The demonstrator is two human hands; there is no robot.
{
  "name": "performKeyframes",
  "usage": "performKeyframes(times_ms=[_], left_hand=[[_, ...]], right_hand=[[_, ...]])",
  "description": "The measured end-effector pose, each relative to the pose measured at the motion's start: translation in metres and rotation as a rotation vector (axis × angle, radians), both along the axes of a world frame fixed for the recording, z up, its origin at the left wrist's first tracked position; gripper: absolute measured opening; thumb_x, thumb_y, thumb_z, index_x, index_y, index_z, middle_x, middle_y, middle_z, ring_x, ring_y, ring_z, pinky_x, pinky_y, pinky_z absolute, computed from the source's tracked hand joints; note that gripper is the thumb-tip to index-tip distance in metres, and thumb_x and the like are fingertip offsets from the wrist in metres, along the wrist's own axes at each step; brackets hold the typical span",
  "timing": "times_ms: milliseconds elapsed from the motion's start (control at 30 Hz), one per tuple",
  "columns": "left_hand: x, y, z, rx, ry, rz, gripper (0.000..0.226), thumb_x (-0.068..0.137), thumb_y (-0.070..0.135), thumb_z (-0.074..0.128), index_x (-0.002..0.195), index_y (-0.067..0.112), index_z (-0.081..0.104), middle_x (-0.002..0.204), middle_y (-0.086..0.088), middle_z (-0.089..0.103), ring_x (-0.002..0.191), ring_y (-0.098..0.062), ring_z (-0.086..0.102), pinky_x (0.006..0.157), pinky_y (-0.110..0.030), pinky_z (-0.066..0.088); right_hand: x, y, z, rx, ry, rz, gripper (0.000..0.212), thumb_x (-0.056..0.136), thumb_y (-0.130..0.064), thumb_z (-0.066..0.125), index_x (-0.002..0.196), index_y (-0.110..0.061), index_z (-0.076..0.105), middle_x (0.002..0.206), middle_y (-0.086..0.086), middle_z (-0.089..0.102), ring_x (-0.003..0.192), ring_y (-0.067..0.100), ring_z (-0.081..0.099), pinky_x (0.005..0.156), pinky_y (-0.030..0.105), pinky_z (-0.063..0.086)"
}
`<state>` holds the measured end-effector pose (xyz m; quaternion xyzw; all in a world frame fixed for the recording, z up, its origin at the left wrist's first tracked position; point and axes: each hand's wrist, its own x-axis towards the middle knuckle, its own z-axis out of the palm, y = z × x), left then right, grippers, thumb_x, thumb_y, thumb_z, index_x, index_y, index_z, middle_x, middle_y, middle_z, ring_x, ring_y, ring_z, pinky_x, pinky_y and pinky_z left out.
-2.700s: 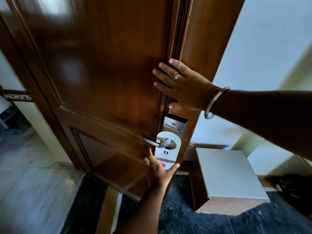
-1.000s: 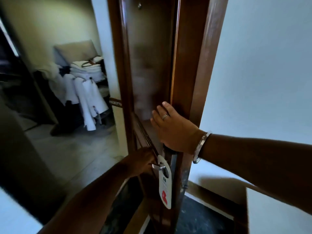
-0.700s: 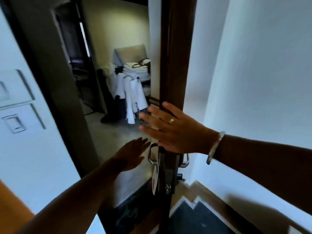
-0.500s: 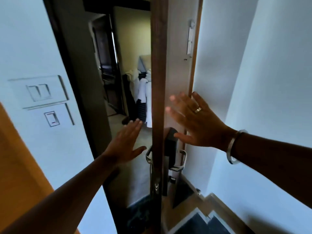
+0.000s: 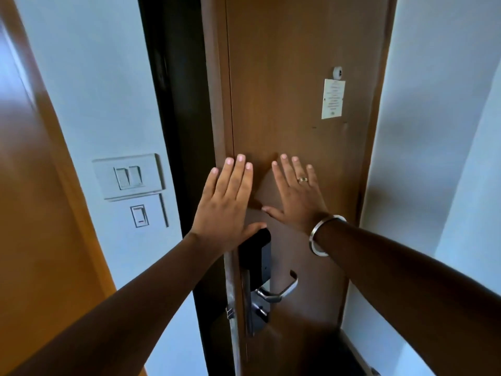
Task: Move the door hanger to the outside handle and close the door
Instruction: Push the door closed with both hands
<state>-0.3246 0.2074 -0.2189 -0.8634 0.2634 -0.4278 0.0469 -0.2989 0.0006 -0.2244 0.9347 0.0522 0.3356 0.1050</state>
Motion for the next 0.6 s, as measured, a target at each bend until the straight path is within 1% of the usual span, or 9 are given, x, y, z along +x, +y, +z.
performKeyframes(times_ms=[67, 167, 333, 467, 600], left_hand=[[0.024, 0.004, 0.002, 0.033, -0.015, 0.045, 0.117, 0.079, 0.079, 0.050, 0.155, 0.003, 0.001, 0.165, -0.019, 0.001, 0.152, -0.035, -0.002, 0.123, -0.049, 0.004], [0.056, 0.012, 0.002, 0.032, -0.045, 0.107, 0.118, 0.078, 0.079, 0.049, 0.155, 0.003, 0.001, 0.165, -0.020, 0.000, 0.151, -0.035, -0.004, 0.122, -0.046, -0.004], [0.105, 0.025, -0.003, 0.027, -0.038, 0.202, 0.123, 0.072, 0.078, 0.059, 0.156, 0.008, 0.002, 0.165, -0.020, -0.002, 0.151, -0.037, -0.007, 0.121, -0.048, -0.008], [0.138, 0.028, -0.005, 0.014, -0.045, 0.317, 0.124, 0.074, 0.075, 0.062, 0.155, 0.006, -0.002, 0.164, -0.024, -0.004, 0.151, -0.039, -0.005, 0.121, -0.050, -0.004], [0.171, 0.024, -0.009, -0.013, -0.020, 0.402, 0.122, 0.078, 0.070, 0.061, 0.154, 0.003, -0.005, 0.163, -0.024, -0.006, 0.150, -0.040, -0.005, 0.123, -0.050, 0.002]], right_hand=[[0.026, 0.005, -0.003, 0.021, -0.006, 0.020, 0.106, 0.078, -0.078, 0.041, 0.155, -0.010, 0.013, 0.162, 0.018, 0.016, 0.148, 0.037, 0.018, 0.116, 0.060, 0.020], [0.059, 0.009, -0.006, 0.011, -0.030, 0.062, 0.105, 0.079, -0.081, 0.036, 0.155, -0.013, 0.011, 0.163, 0.018, 0.014, 0.148, 0.037, 0.017, 0.116, 0.060, 0.021], [0.112, 0.021, -0.014, 0.025, -0.069, 0.134, 0.102, 0.080, -0.081, 0.035, 0.155, -0.014, 0.014, 0.162, 0.018, 0.014, 0.148, 0.038, 0.019, 0.115, 0.062, 0.022], [0.151, 0.032, -0.018, 0.046, -0.092, 0.179, 0.101, 0.080, -0.079, 0.039, 0.155, -0.015, 0.016, 0.162, 0.018, 0.015, 0.148, 0.040, 0.018, 0.114, 0.063, 0.021], [0.189, 0.032, -0.015, 0.007, -0.109, 0.236, 0.098, 0.080, -0.076, 0.042, 0.155, -0.020, 0.014, 0.163, 0.014, 0.014, 0.148, 0.038, 0.016, 0.113, 0.064, 0.022]])
